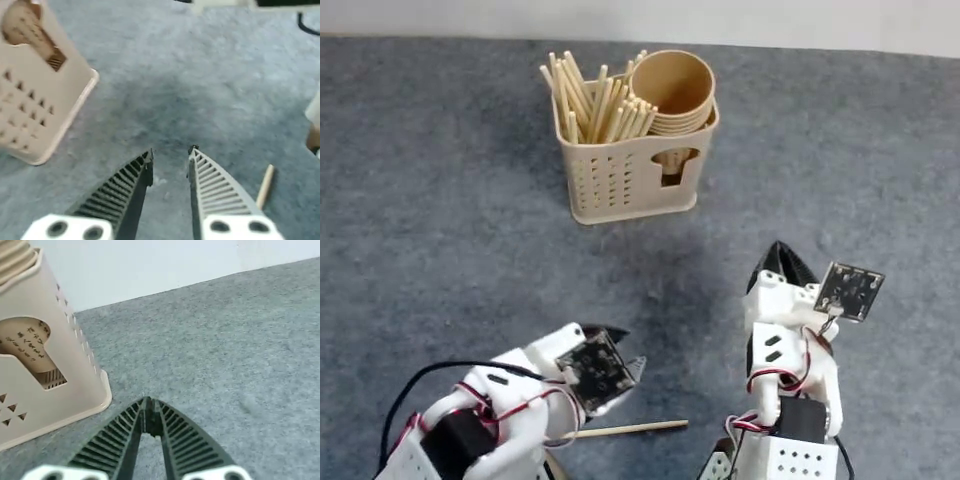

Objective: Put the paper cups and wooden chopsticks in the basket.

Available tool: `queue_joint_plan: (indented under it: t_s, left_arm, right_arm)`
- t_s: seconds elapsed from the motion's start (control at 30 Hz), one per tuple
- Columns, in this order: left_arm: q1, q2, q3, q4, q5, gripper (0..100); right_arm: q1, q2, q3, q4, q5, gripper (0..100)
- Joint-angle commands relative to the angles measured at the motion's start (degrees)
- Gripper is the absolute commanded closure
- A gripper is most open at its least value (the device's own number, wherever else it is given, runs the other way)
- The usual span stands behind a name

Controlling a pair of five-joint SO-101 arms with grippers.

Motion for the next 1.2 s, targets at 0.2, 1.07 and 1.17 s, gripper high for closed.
queue_joint_plan:
  t_s: [0.2, 1.07, 1.17]
  left_arm:
    - [5.1, 10.4, 2.4, -3.7, -0.6, 87]
    - [10.6, 53.8, -4.2, -19.1, 5.6, 78]
    - [10.6, 58.6, -6.2, -19.7, 5.6, 78]
  right_arm:
    - [6.3, -0.7, -0.5, -1.5, -0.9, 99.2]
    - [13.9, -0.7, -1.0, -3.6, -0.8, 99.2]
    - [13.8, -0.7, -0.9, -3.6, -0.7, 99.2]
